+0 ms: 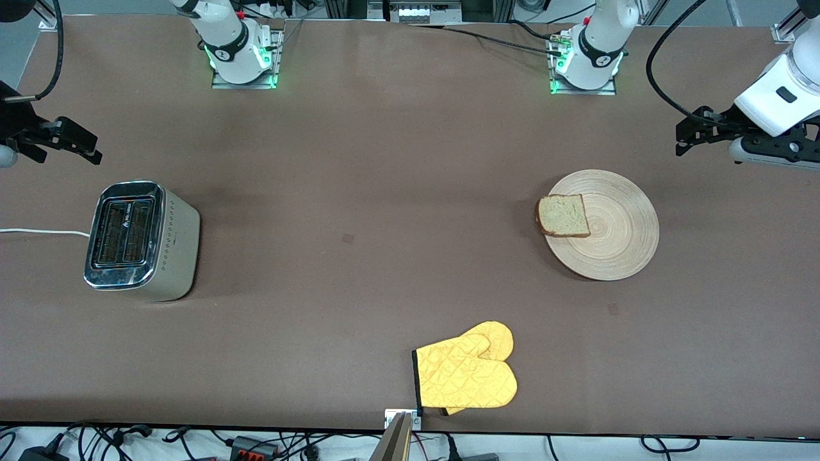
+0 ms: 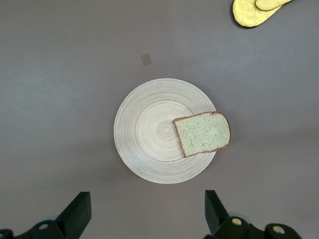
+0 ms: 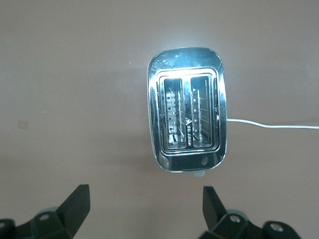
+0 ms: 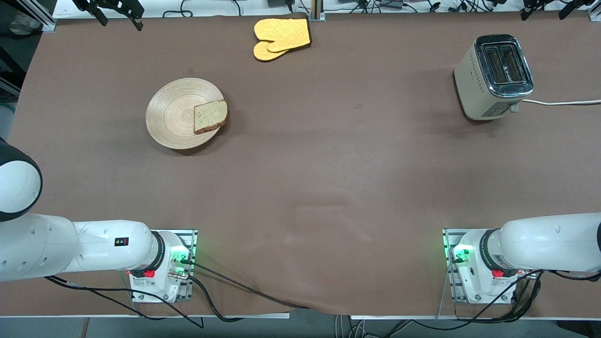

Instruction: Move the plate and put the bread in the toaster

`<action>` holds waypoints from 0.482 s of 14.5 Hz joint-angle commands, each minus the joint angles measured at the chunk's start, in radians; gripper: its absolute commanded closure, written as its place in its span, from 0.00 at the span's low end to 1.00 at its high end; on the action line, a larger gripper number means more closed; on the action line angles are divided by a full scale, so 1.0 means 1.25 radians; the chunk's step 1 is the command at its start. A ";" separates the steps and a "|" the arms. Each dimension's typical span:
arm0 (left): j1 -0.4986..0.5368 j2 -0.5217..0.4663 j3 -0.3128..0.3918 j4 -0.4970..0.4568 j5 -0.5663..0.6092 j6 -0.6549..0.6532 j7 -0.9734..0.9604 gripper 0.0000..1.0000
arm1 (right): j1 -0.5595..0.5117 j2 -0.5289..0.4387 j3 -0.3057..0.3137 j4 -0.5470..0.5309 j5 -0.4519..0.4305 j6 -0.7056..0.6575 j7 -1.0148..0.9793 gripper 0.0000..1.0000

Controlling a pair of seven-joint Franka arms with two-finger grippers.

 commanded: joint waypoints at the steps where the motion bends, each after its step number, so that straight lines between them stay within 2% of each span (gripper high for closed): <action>1: 0.002 -0.008 0.000 0.002 0.014 -0.015 -0.010 0.00 | -0.003 -0.023 0.001 -0.022 0.001 -0.003 0.000 0.00; 7: 0.004 -0.008 0.001 0.002 0.014 -0.025 -0.010 0.00 | -0.003 -0.022 0.000 -0.021 0.000 -0.005 0.000 0.00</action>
